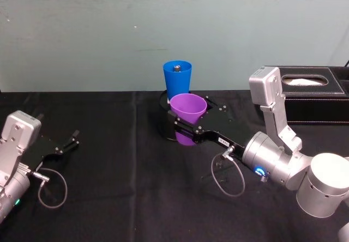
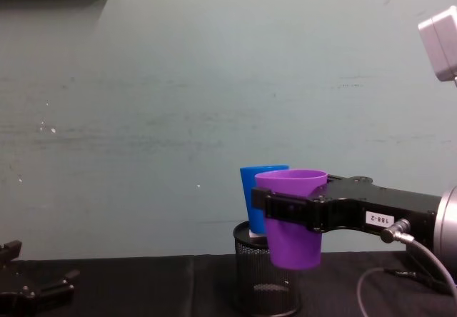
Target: Pick up one cup with a gripper and tap it against the other cup.
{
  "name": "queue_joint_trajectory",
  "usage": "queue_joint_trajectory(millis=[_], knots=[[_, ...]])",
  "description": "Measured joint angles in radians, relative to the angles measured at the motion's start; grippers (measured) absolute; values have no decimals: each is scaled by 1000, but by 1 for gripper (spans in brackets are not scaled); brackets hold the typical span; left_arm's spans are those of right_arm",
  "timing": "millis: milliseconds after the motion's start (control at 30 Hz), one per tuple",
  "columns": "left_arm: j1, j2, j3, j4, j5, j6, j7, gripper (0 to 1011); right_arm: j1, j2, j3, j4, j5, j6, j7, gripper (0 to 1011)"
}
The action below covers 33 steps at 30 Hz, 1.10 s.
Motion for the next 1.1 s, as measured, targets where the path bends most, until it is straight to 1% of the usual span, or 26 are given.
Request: queue_joint_trajectory(millis=[1100], knots=[[0, 0, 0, 0, 0, 0, 0, 1000, 0, 0, 0, 0, 0, 0, 0, 746]])
